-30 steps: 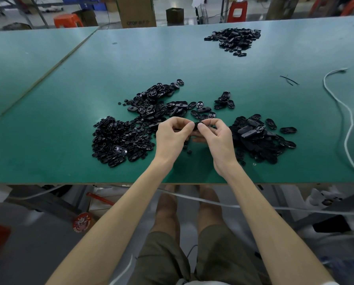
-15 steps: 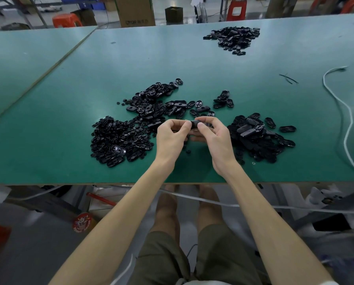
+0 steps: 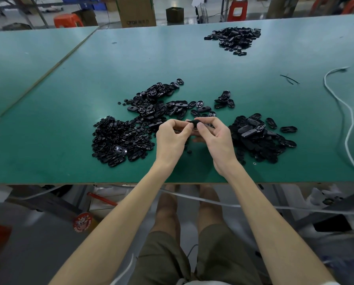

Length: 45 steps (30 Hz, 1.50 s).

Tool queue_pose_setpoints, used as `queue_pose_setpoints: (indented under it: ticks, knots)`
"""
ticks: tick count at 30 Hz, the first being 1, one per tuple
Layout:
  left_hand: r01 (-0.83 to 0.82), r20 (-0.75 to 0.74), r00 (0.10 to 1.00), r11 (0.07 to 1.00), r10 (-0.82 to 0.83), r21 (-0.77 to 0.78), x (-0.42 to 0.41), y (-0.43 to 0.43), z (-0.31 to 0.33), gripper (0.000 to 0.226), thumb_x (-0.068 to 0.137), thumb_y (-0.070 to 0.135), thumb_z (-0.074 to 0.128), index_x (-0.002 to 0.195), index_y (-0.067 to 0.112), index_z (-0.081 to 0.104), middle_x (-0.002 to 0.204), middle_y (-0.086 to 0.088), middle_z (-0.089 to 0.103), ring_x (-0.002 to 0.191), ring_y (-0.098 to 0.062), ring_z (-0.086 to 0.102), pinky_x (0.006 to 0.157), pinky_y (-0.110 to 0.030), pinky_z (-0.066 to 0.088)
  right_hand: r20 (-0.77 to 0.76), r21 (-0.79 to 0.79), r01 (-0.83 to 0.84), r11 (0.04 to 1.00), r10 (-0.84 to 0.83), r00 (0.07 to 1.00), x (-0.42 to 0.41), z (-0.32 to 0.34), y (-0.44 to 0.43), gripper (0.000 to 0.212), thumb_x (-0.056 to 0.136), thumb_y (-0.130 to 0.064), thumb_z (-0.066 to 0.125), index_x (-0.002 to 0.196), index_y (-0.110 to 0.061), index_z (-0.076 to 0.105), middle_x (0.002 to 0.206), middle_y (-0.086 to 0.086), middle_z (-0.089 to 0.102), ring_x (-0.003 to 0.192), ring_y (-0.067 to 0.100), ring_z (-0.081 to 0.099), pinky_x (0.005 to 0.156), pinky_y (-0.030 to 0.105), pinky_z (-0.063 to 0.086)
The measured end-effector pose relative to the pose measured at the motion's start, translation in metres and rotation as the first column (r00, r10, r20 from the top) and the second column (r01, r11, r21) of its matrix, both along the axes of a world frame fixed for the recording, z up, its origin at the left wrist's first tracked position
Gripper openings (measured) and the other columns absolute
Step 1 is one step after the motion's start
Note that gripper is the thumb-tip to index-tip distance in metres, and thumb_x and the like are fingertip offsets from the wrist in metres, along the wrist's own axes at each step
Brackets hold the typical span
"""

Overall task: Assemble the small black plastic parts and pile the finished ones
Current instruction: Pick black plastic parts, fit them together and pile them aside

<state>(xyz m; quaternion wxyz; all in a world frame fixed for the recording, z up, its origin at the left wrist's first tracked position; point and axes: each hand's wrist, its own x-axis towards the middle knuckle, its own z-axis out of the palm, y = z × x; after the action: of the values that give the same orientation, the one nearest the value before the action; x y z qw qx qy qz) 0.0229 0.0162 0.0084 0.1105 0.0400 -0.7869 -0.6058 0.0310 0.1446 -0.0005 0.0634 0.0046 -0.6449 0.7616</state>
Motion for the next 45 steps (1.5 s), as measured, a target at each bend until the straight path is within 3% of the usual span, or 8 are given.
queue_pose_setpoints:
  ticks: [6,11,17,25,31,39,42,45]
  knots:
    - [-0.042,-0.017,0.999,0.995,0.041,-0.087,0.001,0.001,-0.003,0.020,0.090,0.033,0.078,0.088,0.018,0.065,0.095,-0.001,0.071,0.083,-0.016,0.067,0.073,-0.027,0.053,0.024,-0.015,-0.007,1.000,0.007,1.000,-0.002,-0.001,0.002,0.010,0.104,-0.005,0.058,0.111,-0.004,0.066,0.103,0.009,0.079,0.093,0.019,0.077,0.078,0.030,0.060]
    - [-0.002,-0.071,0.997,0.999,-0.001,-0.039,0.000,-0.003,-0.001,0.020,0.088,0.023,0.082,0.094,0.019,0.063,0.108,-0.008,0.066,0.081,-0.016,0.063,0.075,-0.024,0.054,0.020,-0.028,-0.022,0.999,0.023,1.000,-0.002,0.000,0.003,0.010,0.104,-0.003,0.057,0.108,-0.006,0.066,0.091,-0.001,0.079,0.086,0.014,0.076,0.076,0.027,0.059]
    - [0.040,-0.097,0.994,0.998,-0.044,-0.039,-0.001,-0.006,0.001,0.020,0.088,0.019,0.081,0.097,0.010,0.066,0.093,0.001,0.074,0.083,-0.017,0.071,0.072,-0.023,0.055,-0.010,-0.015,-0.013,1.000,0.013,1.000,-0.001,-0.002,0.003,0.013,0.102,-0.003,0.060,0.105,-0.006,0.073,0.096,0.000,0.079,0.092,0.009,0.073,0.078,0.023,0.057]
    - [0.040,-0.145,0.988,0.999,-0.043,-0.023,0.001,-0.007,0.001,0.021,0.087,0.019,0.082,0.095,0.010,0.064,0.086,0.001,0.071,0.077,-0.016,0.068,0.071,-0.024,0.054,-0.006,0.029,0.025,0.999,-0.025,1.000,-0.003,-0.003,0.005,0.012,0.100,-0.006,0.066,0.105,-0.011,0.074,0.087,-0.003,0.075,0.077,0.005,0.067,0.069,0.018,0.052]
    - [0.040,-0.146,0.989,0.984,-0.014,0.174,-0.001,-0.006,0.006,0.022,0.088,0.018,0.081,0.104,0.010,0.068,0.095,-0.003,0.075,0.088,-0.018,0.073,0.079,-0.030,0.059,0.004,0.036,-0.048,0.998,0.048,0.999,-0.001,-0.003,0.004,0.006,0.094,-0.009,0.075,0.100,-0.008,0.072,0.090,0.005,0.079,0.079,0.011,0.074,0.071,0.017,0.054]
    - [0.162,-0.123,0.982,0.973,-0.143,0.167,0.000,-0.003,0.003,0.005,0.093,0.019,0.075,0.095,0.023,0.077,0.073,0.001,0.075,0.068,-0.008,0.069,0.066,-0.022,0.055,-0.032,0.094,-0.069,0.993,0.073,0.997,0.000,-0.003,0.003,0.012,0.092,-0.011,0.078,0.083,-0.009,0.072,0.077,0.003,0.077,0.074,0.012,0.072,0.069,0.018,0.054]
    - [0.146,-0.148,0.982,0.975,-0.121,0.170,-0.002,-0.008,0.006,0.009,0.091,0.015,0.077,0.094,0.024,0.079,0.078,0.003,0.077,0.070,-0.005,0.069,0.066,-0.017,0.054,-0.036,0.116,-0.067,0.991,0.072,0.997,-0.001,-0.005,0.002,0.006,0.095,-0.012,0.074,0.089,-0.010,0.075,0.082,0.004,0.079,0.074,0.011,0.073,0.068,0.017,0.053]
    - [0.136,-0.165,0.980,0.978,-0.109,0.161,-0.006,-0.013,0.010,0.012,0.091,0.012,0.077,0.097,0.022,0.080,0.088,0.003,0.079,0.080,-0.009,0.072,0.077,-0.025,0.057,-0.051,0.127,-0.038,0.991,0.045,0.998,-0.002,-0.007,0.002,0.007,0.098,-0.014,0.070,0.099,-0.010,0.076,0.086,0.003,0.079,0.074,0.010,0.072,0.069,0.018,0.053]
